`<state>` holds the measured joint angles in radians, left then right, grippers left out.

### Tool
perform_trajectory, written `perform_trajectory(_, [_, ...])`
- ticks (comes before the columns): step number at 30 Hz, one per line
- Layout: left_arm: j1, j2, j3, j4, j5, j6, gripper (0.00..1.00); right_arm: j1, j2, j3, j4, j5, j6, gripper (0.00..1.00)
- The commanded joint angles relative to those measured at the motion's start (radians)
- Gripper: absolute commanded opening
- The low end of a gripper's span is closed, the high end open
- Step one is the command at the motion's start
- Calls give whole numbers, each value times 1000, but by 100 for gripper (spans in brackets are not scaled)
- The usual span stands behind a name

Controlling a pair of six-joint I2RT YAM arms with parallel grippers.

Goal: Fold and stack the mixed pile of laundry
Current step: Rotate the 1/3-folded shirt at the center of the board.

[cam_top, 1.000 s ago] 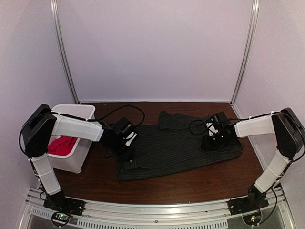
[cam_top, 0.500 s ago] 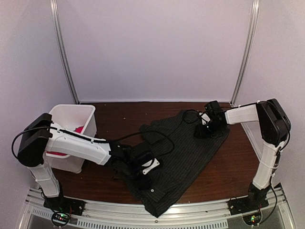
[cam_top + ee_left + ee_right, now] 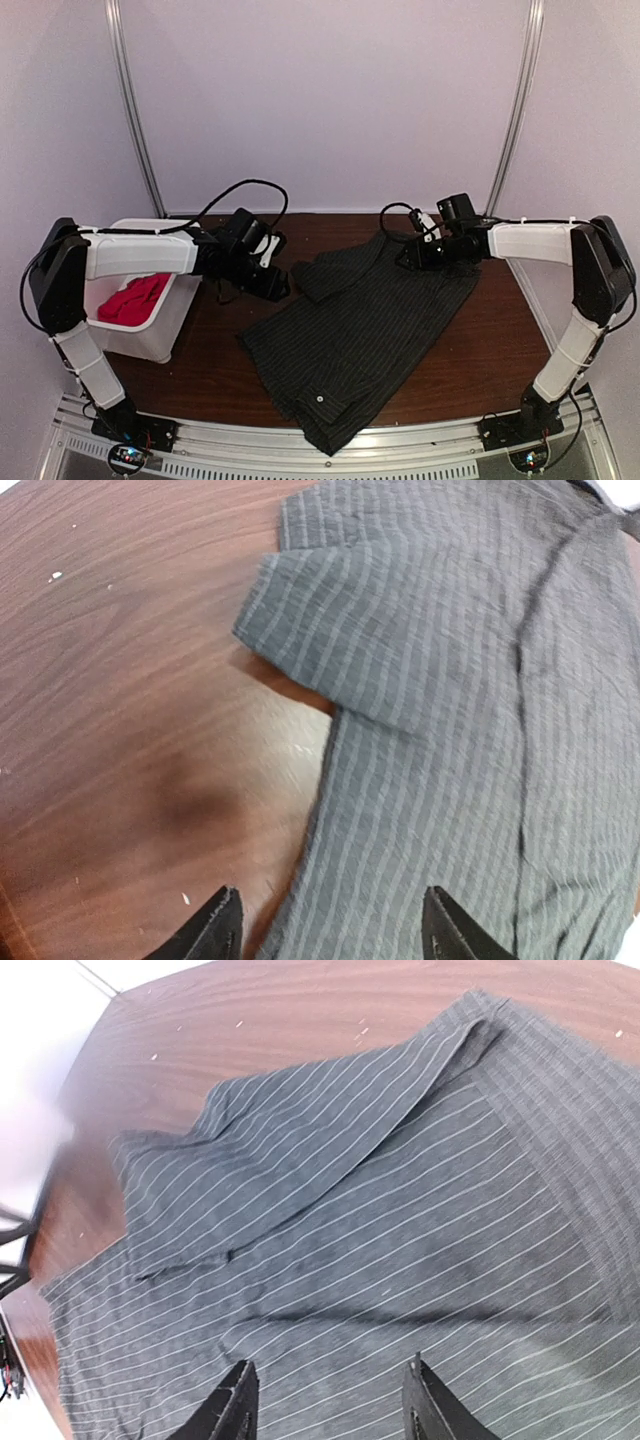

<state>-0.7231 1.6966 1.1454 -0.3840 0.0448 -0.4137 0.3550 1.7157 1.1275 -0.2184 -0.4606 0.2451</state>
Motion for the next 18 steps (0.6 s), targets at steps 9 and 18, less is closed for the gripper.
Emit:
perform_trajectory(9, [-31, 161, -3, -20, -20, 70, 50, 51, 28, -116, -87, 306, 44, 50])
perform_trajectory(18, [-112, 163, -96, -30, -93, 50, 41, 39, 231, 90, -148, 319, -15, 48])
